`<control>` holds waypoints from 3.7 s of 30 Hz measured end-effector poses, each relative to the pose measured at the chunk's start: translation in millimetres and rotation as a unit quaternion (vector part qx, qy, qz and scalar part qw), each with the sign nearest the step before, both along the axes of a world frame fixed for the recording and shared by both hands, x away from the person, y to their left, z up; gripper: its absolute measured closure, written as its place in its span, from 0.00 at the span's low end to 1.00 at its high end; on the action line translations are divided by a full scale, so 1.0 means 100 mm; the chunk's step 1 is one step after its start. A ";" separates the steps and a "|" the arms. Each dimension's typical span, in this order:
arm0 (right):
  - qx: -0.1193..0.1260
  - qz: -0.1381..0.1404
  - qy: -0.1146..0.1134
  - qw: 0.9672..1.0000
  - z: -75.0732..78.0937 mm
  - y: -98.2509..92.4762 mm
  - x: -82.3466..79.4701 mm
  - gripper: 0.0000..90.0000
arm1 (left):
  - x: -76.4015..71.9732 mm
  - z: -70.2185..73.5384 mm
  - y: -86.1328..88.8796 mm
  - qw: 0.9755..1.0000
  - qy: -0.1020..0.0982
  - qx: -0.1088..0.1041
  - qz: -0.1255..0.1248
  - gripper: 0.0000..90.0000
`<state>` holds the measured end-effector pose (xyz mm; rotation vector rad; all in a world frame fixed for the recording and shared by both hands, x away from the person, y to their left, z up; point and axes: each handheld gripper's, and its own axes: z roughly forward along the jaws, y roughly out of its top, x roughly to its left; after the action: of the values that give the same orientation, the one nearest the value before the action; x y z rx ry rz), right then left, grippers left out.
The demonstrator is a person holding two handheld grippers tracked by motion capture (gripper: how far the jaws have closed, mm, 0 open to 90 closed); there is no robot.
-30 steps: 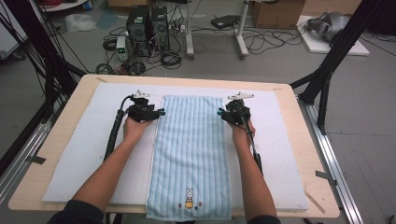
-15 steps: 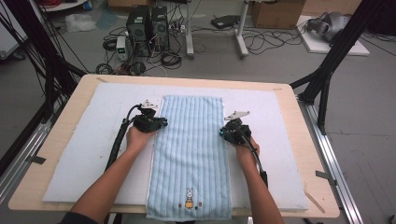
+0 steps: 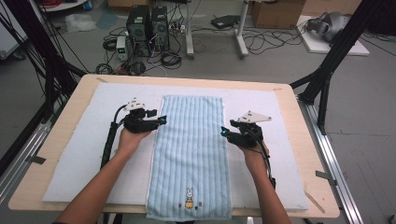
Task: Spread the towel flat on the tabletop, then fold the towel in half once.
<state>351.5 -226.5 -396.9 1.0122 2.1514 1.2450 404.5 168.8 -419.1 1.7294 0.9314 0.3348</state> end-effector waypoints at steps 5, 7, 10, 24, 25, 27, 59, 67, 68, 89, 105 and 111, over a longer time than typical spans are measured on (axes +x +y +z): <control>0.011 0.004 -0.003 1.000 0.01 -0.10 -0.15 0.29 | -0.13 0.08 0.08 0.999 -0.032 -0.016 -0.014 0.22; 0.012 0.002 -0.003 1.000 -0.02 -0.15 -0.20 0.24 | -0.19 0.09 0.13 0.999 -0.041 -0.024 -0.018 0.22; 0.017 -0.002 0.004 1.000 -0.08 -0.22 -0.25 0.16 | -0.27 0.06 0.20 0.998 -0.044 -0.026 -0.028 0.21; 0.017 -0.042 -0.008 0.999 -0.13 -0.43 -0.27 0.13 | -0.35 0.05 0.37 0.998 -0.058 -0.032 -0.008 0.22; 0.019 -0.043 -0.010 0.999 -0.13 -0.43 -0.26 0.13 | -0.35 0.05 0.37 0.998 -0.059 -0.030 -0.008 0.22; 0.022 -0.044 -0.004 0.999 -0.14 -0.43 -0.26 0.13 | -0.36 0.05 0.37 0.998 -0.058 -0.027 -0.009 0.22; 0.036 -0.038 0.055 0.997 -0.18 -0.39 0.06 0.13 | -0.08 0.00 0.39 0.999 -0.013 -0.030 0.021 0.21; 0.021 -0.033 0.087 0.995 -0.14 -0.18 0.48 0.13 | 0.27 -0.05 0.23 0.999 0.032 0.012 0.034 0.24; 0.017 -0.033 0.089 0.995 -0.15 -0.15 0.53 0.13 | 0.32 -0.05 0.20 0.999 0.037 0.018 0.035 0.25; -0.066 -0.084 0.165 0.980 -0.39 0.30 1.14 0.69 | 0.63 -0.28 -0.21 0.985 0.072 0.151 0.048 0.83; 0.015 -0.094 0.113 0.989 -0.22 0.15 1.12 0.96 | 0.73 0.00 -0.14 0.996 0.047 0.048 0.051 0.97; 0.031 -0.072 0.098 0.992 -0.01 0.13 0.90 0.96 | 0.44 0.10 -0.07 0.999 0.013 0.030 0.025 0.97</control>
<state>441.7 -214.0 -397.6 1.3413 2.1476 1.1941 448.2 161.3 -409.2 1.7700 0.9941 0.3779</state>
